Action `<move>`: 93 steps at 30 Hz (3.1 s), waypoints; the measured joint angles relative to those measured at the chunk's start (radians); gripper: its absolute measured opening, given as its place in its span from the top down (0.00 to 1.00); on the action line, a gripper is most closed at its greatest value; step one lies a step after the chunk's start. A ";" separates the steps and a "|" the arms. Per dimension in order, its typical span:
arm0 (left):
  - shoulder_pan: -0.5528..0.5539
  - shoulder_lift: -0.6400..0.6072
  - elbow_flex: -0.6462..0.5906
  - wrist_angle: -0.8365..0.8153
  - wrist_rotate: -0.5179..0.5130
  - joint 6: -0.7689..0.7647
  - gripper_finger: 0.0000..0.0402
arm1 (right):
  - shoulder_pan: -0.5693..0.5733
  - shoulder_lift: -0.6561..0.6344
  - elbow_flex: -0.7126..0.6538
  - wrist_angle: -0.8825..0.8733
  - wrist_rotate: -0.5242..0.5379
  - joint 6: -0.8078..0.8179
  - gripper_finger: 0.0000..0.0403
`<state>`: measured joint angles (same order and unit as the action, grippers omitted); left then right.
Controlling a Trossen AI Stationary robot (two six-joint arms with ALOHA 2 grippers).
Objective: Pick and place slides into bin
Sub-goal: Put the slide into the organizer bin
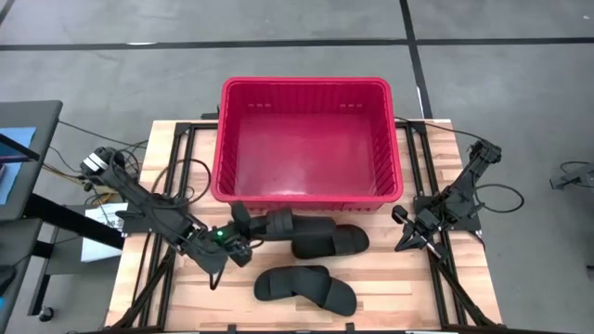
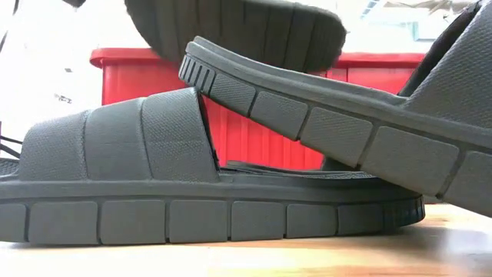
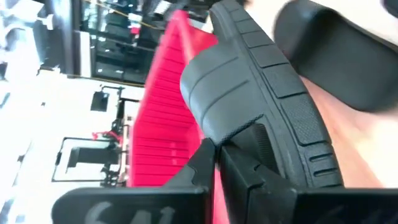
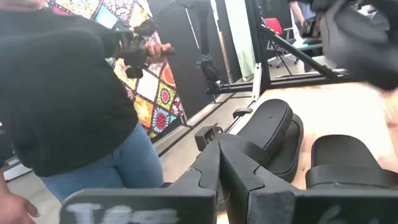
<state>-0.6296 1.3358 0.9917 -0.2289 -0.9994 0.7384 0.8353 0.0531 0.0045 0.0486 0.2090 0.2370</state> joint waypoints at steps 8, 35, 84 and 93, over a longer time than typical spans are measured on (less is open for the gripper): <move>0.014 -0.003 0.207 -0.036 -0.066 0.072 1.00 | 0.000 0.000 0.000 0.000 0.000 0.000 1.00; 0.518 0.019 0.568 -0.274 -0.329 0.061 1.00 | 0.000 0.000 0.000 0.000 0.000 0.000 1.00; 0.603 0.202 0.849 -1.346 0.064 -0.978 1.00 | 0.000 0.000 0.000 0.000 0.000 0.000 1.00; 0.711 0.277 0.805 -1.340 0.059 -0.912 1.00 | 0.000 0.000 0.000 0.000 0.000 0.000 1.00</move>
<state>0.0816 1.6133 1.7963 -1.5688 -0.9406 -0.1731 0.8353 0.0528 0.0044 0.0486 0.2089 0.2367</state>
